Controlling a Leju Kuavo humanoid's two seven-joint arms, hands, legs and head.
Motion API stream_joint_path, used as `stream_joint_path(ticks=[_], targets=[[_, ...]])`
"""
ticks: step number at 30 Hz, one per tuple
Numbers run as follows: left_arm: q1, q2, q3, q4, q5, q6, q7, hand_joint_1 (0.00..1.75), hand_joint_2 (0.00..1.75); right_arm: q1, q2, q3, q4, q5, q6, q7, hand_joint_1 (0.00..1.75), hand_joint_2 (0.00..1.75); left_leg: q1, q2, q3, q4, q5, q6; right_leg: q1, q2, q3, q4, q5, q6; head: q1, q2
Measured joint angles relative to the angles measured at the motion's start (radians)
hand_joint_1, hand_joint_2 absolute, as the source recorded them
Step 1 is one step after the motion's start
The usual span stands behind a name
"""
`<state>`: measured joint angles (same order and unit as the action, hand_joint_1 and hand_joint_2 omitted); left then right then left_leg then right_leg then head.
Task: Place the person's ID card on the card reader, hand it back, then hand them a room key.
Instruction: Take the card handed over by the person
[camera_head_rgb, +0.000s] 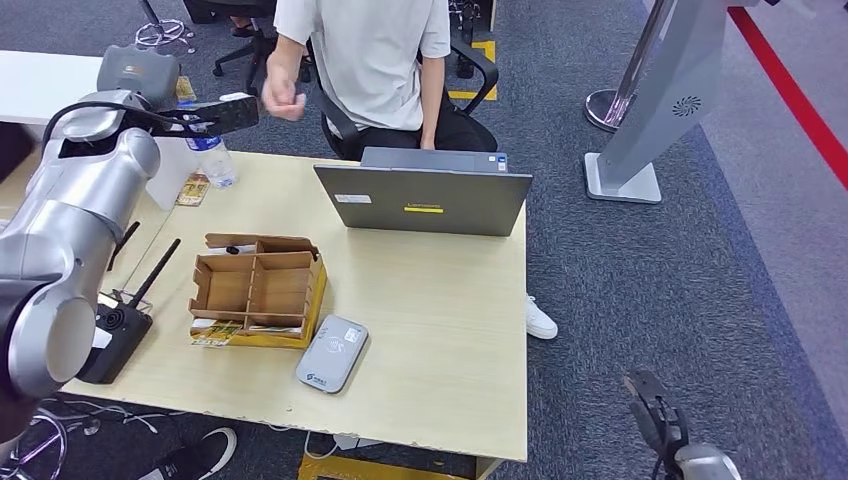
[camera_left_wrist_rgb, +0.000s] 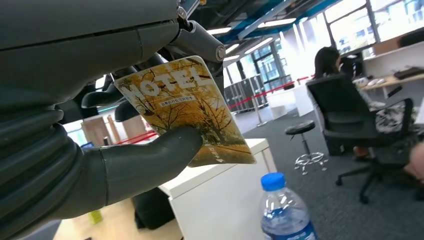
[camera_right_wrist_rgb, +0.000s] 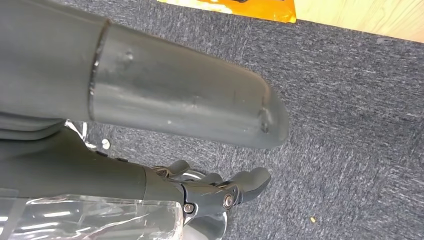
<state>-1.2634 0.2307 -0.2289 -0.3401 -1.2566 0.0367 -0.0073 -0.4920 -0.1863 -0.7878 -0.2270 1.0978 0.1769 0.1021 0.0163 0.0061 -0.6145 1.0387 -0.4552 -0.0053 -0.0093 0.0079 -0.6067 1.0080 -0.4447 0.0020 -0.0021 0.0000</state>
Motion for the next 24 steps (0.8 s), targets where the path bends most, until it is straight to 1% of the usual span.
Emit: stream_joint_path(ticks=[2,4,7,9,13,16,18,20,22,24], targets=[[0.008,-0.004,0.000,-0.002,0.017,0.039,-0.044,1.75,1.75,0.006,-0.002,-0.002,0.000,-0.002,-0.002,-0.006,0.00,0.00,0.000,0.000,0.000,0.000,0.000,0.000,0.000,0.000,0.000,0.000,0.000,0.000,0.000,0.000],[0.024,-0.010,0.000,-0.014,0.042,0.091,-0.111,1.75,1.75,0.017,-0.007,-0.005,0.000,-0.006,-0.007,-0.016,0.00,0.00,0.000,0.000,0.000,0.000,0.000,0.000,0.000,-0.001,0.000,0.000,0.000,0.000,0.000,0.000],[0.073,-0.022,0.000,-0.075,0.088,0.150,-0.206,1.75,1.75,0.043,-0.017,-0.019,0.000,-0.015,-0.015,-0.039,0.00,0.00,-0.001,-0.002,0.000,0.000,0.000,0.000,0.000,-0.003,0.001,0.000,0.000,0.000,0.000,0.000],[0.119,-0.028,0.000,-0.140,0.115,0.161,-0.233,1.75,1.75,0.061,-0.025,-0.027,0.000,-0.021,-0.017,-0.053,0.00,0.00,-0.001,-0.002,0.000,0.000,0.000,0.000,0.000,-0.003,0.001,0.000,0.000,0.000,0.000,0.000],[0.199,-0.034,-0.015,-0.268,0.170,0.159,-0.260,1.75,1.75,0.087,-0.039,-0.041,-0.001,-0.028,-0.018,-0.066,0.00,0.00,-0.001,-0.002,0.000,0.000,0.000,0.000,0.000,-0.003,0.000,0.000,0.000,0.000,0.000,0.000],[0.312,-0.020,-0.073,-0.470,0.226,0.156,-0.287,1.75,1.75,0.117,-0.051,-0.059,-0.001,-0.048,-0.018,-0.091,0.00,0.00,-0.001,-0.004,0.000,0.000,0.000,0.000,-0.001,-0.005,0.001,-0.001,-0.001,0.001,0.000,0.000],[0.407,0.000,-0.135,-0.637,0.252,0.140,-0.283,1.75,1.75,0.141,-0.060,-0.072,-0.001,-0.059,-0.017,-0.110,0.00,0.00,-0.001,-0.005,-0.001,-0.001,-0.001,0.001,-0.001,-0.006,0.001,-0.001,-0.002,0.002,0.000,0.000],[0.490,0.021,-0.211,-0.777,0.268,0.119,-0.274,1.75,1.75,0.161,-0.069,-0.083,-0.001,-0.063,-0.017,-0.122,0.00,0.00,-0.001,-0.006,-0.002,-0.001,-0.001,0.002,-0.001,-0.007,0.001,-0.001,-0.003,0.003,0.000,0.000],[0.544,0.038,-0.282,-0.871,0.276,0.105,-0.267,1.75,1.75,0.172,-0.073,-0.091,-0.001,-0.063,-0.016,-0.126,0.00,0.00,-0.002,-0.005,-0.002,-0.001,-0.002,0.002,-0.001,-0.006,0.001,-0.001,-0.004,0.003,0.001,0.000],[0.572,0.050,-0.332,-0.928,0.287,0.095,-0.267,1.75,1.75,0.177,-0.075,-0.095,-0.001,-0.062,-0.016,-0.127,0.00,0.00,-0.002,-0.005,-0.002,-0.001,-0.002,0.002,-0.001,-0.006,0.000,-0.001,-0.003,0.003,0.001,0.000]])
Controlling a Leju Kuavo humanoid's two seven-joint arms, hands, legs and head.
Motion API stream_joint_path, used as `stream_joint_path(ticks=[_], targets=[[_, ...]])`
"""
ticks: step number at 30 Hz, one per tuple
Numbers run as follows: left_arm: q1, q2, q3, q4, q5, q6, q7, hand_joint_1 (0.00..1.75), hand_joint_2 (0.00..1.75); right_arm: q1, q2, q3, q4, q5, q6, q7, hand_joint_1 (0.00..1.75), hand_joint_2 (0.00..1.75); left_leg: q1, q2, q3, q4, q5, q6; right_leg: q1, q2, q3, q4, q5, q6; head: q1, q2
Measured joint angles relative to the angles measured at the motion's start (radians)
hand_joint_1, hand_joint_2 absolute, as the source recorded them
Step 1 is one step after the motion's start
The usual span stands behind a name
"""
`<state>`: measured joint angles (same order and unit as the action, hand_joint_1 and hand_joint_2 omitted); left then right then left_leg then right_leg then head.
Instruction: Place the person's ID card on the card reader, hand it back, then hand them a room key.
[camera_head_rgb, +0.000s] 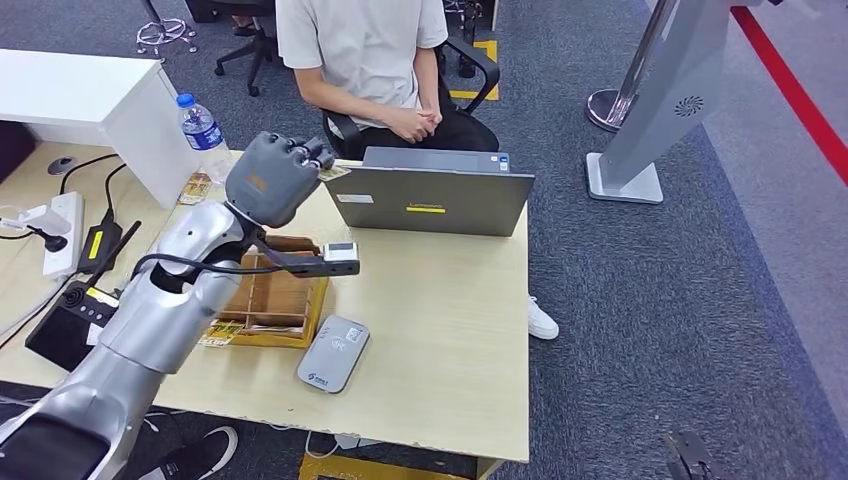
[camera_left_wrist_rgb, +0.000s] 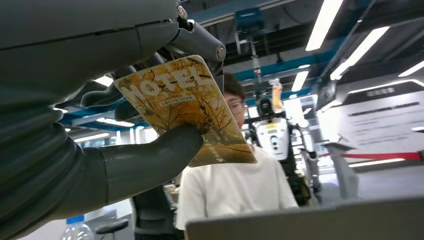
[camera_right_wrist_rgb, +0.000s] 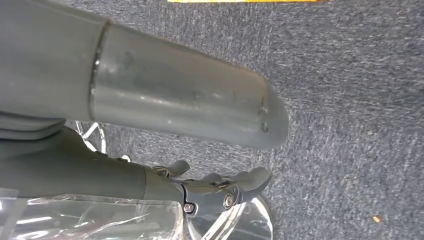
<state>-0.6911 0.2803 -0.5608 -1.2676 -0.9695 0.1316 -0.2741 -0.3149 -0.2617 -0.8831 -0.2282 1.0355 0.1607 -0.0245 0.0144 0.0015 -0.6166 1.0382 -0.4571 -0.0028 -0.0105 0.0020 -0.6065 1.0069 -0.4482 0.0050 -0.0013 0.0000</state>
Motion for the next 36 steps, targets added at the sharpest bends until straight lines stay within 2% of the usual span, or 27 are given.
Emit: stream_joint_path(ticks=[6,12,18,21,25,31,36], targets=[[0.017,0.014,-0.105,-0.039,0.014,-0.049,-0.019,1.75,1.75,0.002,-0.002,-0.003,0.000,0.006,0.006,0.011,0.00,0.00,0.000,-0.001,0.000,0.000,0.001,0.000,0.000,-0.001,0.001,0.000,0.000,0.000,0.000,0.000],[0.024,0.013,-0.166,-0.038,0.015,-0.086,-0.022,1.75,1.75,0.001,-0.003,-0.003,0.000,0.012,0.010,0.013,0.00,0.00,0.000,0.000,0.001,0.000,0.001,0.001,0.000,-0.001,0.000,0.000,0.000,0.000,0.000,0.000],[0.039,-0.024,-0.265,0.042,0.020,-0.157,-0.038,1.75,1.75,-0.017,-0.003,-0.002,0.000,0.026,0.018,0.028,0.00,0.00,-0.001,-0.001,0.000,0.000,0.001,0.001,-0.001,-0.001,0.000,0.000,0.000,0.000,0.000,0.000],[0.056,-0.020,-0.324,0.077,0.052,-0.186,-0.063,1.75,1.75,-0.020,-0.004,-0.002,0.000,0.027,0.018,0.032,0.00,0.00,-0.001,0.000,0.000,0.000,0.000,0.001,-0.001,0.000,0.000,0.000,0.000,0.000,0.001,0.000],[0.077,0.044,-0.378,0.074,0.093,-0.195,-0.075,1.75,1.75,-0.016,-0.009,-0.002,0.000,0.019,0.018,0.026,0.00,0.00,-0.001,0.000,0.001,-0.001,0.000,0.001,-0.001,0.000,0.000,0.000,0.000,0.000,0.000,0.000],[0.164,0.182,-0.397,-0.001,0.105,-0.127,-0.070,1.75,1.75,0.015,-0.028,-0.004,0.000,0.001,0.017,0.005,0.00,0.00,-0.001,0.000,0.001,-0.002,0.000,0.001,-0.001,0.000,-0.001,0.001,-0.001,-0.001,0.000,0.000],[0.229,0.248,-0.398,-0.050,0.104,-0.103,-0.060,1.75,1.75,0.026,-0.035,-0.004,0.000,0.000,0.018,-0.002,0.00,0.00,-0.001,0.000,0.001,-0.002,0.000,0.001,-0.002,0.000,0.000,0.000,-0.001,0.000,0.001,0.000]])
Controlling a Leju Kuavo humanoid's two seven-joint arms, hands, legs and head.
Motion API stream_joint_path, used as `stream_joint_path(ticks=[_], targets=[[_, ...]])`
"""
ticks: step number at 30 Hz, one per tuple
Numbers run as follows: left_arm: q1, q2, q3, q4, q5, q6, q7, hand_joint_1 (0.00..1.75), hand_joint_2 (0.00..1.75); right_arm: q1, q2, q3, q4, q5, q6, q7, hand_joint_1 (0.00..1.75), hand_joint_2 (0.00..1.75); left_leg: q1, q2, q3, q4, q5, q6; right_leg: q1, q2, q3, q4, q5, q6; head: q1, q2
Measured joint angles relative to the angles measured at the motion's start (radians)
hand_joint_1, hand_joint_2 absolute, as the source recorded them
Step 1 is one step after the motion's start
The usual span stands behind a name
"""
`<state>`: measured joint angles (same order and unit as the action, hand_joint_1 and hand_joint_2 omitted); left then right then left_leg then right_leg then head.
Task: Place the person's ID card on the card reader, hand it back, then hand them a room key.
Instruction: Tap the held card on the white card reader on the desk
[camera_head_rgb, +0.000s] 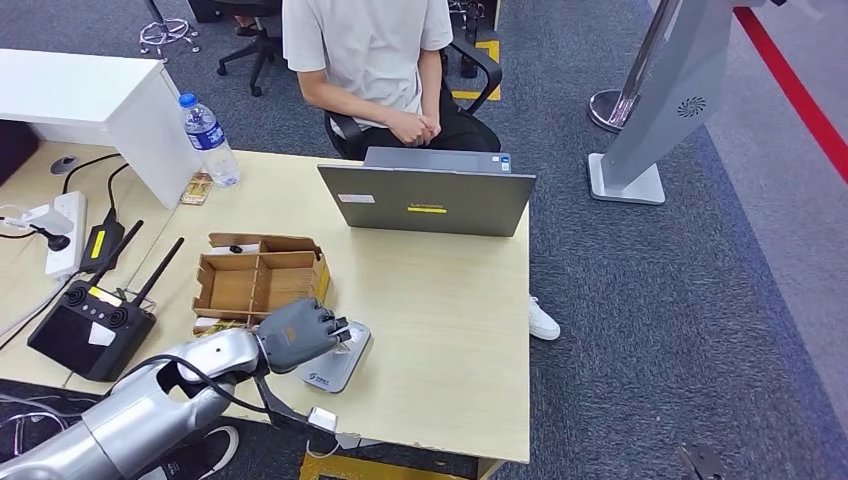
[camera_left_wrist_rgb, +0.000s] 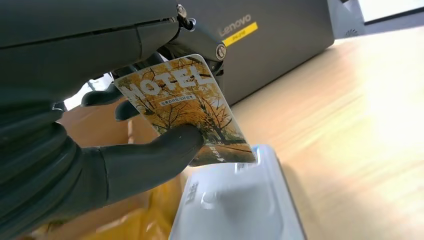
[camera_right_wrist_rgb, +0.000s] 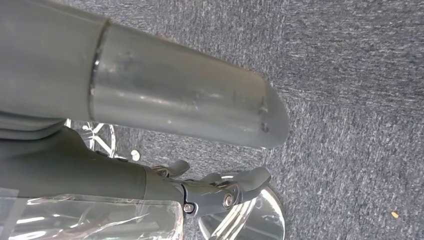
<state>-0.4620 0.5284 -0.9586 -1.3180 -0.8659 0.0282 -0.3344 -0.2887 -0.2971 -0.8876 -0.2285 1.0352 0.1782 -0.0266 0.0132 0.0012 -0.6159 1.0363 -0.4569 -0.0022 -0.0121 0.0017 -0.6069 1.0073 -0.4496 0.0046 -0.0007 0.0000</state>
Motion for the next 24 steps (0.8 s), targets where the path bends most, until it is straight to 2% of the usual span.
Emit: stream_joint_path(ticks=[5,9,14,24], targets=[[0.056,0.016,0.002,-0.008,-0.007,0.027,0.012,1.75,1.75,0.005,-0.003,0.000,0.000,0.000,0.000,-0.003,0.00,0.00,-0.001,0.000,0.000,0.000,0.000,0.000,0.000,0.000,0.001,0.000,0.000,0.000,0.000,0.000],[0.083,0.018,0.010,-0.008,0.006,0.005,-0.006,1.75,1.75,0.005,-0.003,0.000,0.000,0.002,0.001,-0.001,0.00,0.00,-0.001,-0.001,0.001,0.000,0.000,0.001,-0.001,-0.001,0.002,0.000,0.000,0.000,0.000,0.000],[0.088,0.018,0.014,-0.001,0.022,-0.030,-0.026,1.75,1.75,-0.002,-0.003,0.000,0.000,0.006,0.005,0.011,0.00,0.00,-0.001,-0.001,0.002,0.000,0.000,0.001,-0.001,-0.002,0.004,0.000,0.000,0.000,0.000,0.000],[0.081,-0.013,0.030,0.018,0.024,-0.004,-0.024,1.75,1.75,-0.012,-0.002,0.001,0.000,0.006,0.006,0.015,0.00,0.00,-0.001,-0.001,0.003,0.000,0.000,0.001,-0.001,-0.002,0.004,0.000,0.000,0.000,0.000,0.000]])
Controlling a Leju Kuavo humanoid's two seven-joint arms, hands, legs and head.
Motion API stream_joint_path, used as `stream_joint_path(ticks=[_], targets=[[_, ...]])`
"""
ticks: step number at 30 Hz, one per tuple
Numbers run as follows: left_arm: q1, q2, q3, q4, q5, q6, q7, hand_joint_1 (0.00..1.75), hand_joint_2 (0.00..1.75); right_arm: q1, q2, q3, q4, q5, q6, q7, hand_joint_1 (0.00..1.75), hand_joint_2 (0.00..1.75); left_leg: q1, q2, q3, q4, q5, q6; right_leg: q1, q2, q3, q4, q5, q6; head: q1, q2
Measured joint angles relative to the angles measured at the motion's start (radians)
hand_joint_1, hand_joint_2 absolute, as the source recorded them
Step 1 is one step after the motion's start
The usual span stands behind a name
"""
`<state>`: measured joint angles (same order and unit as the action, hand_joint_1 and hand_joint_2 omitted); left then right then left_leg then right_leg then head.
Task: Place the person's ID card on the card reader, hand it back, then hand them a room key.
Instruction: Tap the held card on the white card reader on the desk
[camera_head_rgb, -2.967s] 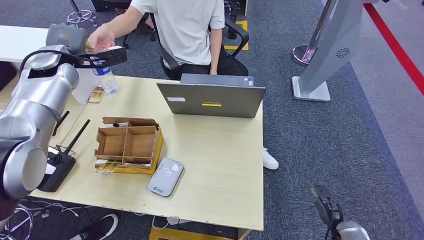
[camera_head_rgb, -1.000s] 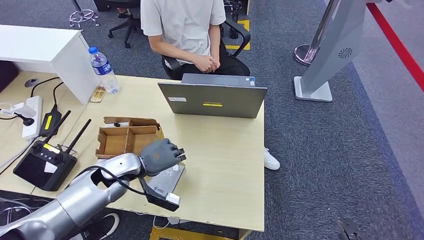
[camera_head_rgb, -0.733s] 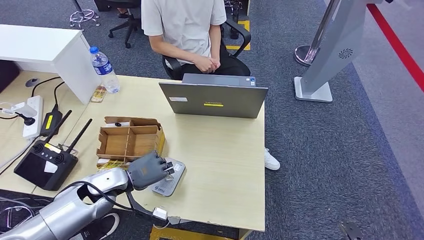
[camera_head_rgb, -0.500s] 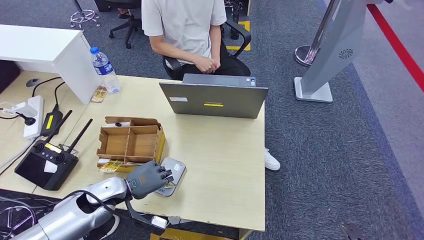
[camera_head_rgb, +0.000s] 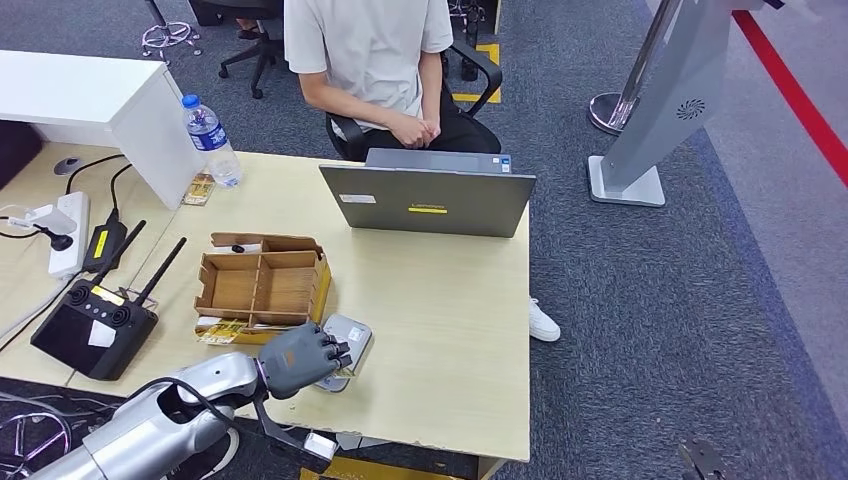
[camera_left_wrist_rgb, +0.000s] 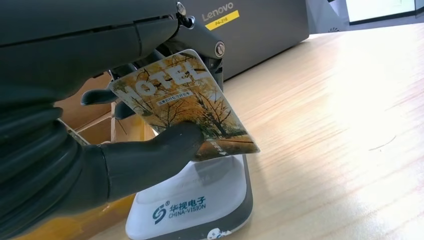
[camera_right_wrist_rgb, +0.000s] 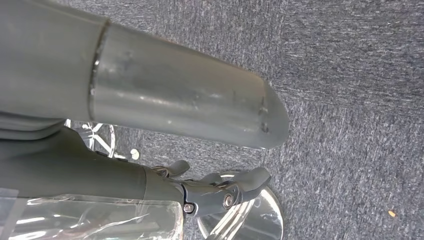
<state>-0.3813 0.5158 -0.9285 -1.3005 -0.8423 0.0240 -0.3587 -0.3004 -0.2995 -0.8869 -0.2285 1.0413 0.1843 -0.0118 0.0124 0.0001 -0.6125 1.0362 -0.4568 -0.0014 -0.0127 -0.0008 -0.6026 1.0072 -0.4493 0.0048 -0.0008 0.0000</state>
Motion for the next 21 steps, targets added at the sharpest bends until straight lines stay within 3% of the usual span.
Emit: stream_joint_path(ticks=[5,9,14,21], targets=[[0.001,-0.019,0.022,-0.002,0.002,0.083,0.019,1.75,1.75,0.002,0.000,0.000,0.000,-0.003,-0.002,-0.006,0.00,0.00,0.000,0.000,0.000,0.001,0.000,0.000,0.000,0.000,-0.001,0.000,0.000,0.000,0.000,0.000],[-0.039,-0.080,0.129,-0.038,0.012,0.195,0.102,1.75,1.75,0.007,0.000,0.000,0.000,-0.002,-0.006,-0.017,0.00,0.00,0.000,-0.001,-0.001,0.001,0.001,0.000,0.000,-0.001,-0.002,0.000,0.000,0.000,0.000,0.000],[-0.208,-0.158,0.339,-0.001,-0.047,0.246,0.225,1.75,1.75,-0.006,0.007,0.006,0.000,0.024,-0.014,0.010,0.00,0.00,0.000,-0.001,-0.002,0.001,0.002,0.000,0.000,0.000,-0.002,0.000,0.002,0.000,0.000,0.000],[-0.451,-0.236,0.525,0.288,-0.081,0.243,0.224,1.75,1.75,-0.057,0.024,0.030,0.000,0.054,-0.008,0.047,0.00,0.00,0.000,0.000,-0.001,0.001,0.005,-0.001,0.000,0.000,-0.002,0.001,0.004,-0.001,-0.001,0.000]])
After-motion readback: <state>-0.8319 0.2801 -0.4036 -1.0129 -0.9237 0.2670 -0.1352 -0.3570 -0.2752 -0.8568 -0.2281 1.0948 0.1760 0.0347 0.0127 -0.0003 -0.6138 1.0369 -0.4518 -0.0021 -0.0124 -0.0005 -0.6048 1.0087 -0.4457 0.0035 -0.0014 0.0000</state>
